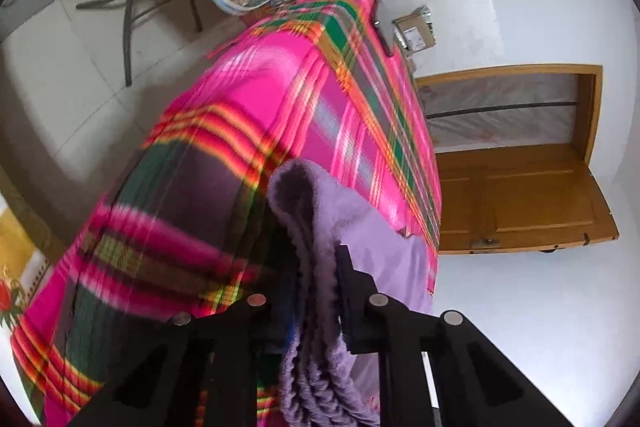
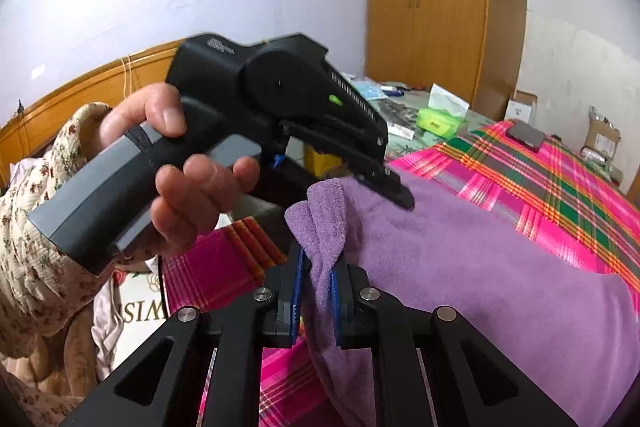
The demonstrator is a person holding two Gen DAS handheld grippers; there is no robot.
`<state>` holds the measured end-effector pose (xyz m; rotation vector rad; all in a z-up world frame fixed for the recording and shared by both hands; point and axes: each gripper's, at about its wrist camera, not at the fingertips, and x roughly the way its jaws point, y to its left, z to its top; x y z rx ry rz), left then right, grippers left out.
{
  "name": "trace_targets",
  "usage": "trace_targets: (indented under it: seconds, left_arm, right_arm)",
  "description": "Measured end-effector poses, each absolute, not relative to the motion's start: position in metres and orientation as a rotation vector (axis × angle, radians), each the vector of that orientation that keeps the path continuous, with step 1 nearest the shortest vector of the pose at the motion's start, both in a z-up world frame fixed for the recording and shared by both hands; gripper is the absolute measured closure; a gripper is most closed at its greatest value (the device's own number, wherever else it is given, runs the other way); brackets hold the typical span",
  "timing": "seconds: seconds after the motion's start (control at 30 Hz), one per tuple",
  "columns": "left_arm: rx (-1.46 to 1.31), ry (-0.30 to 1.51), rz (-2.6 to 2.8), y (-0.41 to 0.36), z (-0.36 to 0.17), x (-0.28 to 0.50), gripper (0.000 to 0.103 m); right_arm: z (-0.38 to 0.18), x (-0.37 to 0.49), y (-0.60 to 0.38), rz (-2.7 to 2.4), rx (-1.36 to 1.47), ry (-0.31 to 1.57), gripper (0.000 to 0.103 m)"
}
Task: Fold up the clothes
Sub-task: 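Lift the gripped garment edge with both grippers above the bed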
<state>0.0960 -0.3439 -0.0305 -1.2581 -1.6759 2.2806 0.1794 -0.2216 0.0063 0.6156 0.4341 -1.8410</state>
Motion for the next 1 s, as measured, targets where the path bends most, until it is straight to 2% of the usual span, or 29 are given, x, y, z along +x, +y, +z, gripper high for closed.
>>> trace_targets:
  seconds: [0.4,0.67,1.0]
  left_arm:
    - [-1.225,-1.608,2.377,-0.356,-0.025,0.097,0.088]
    - [-1.268,-1.636,2.372,-0.355,-0.037,0.094,0.087]
    - [-1.274,-1.509,2.476,-0.335,-0.007,0.091,0.087]
  right_arm:
    - [0.008,0.173,-0.249,-1.823,0.655,0.432,0.092]
    - [-0.005,0.166,-0.256,-1.797,0.738,0.423,0.092]
    - [0.005,0.17,-0.24,-1.825,0.703,0.377,0.092]
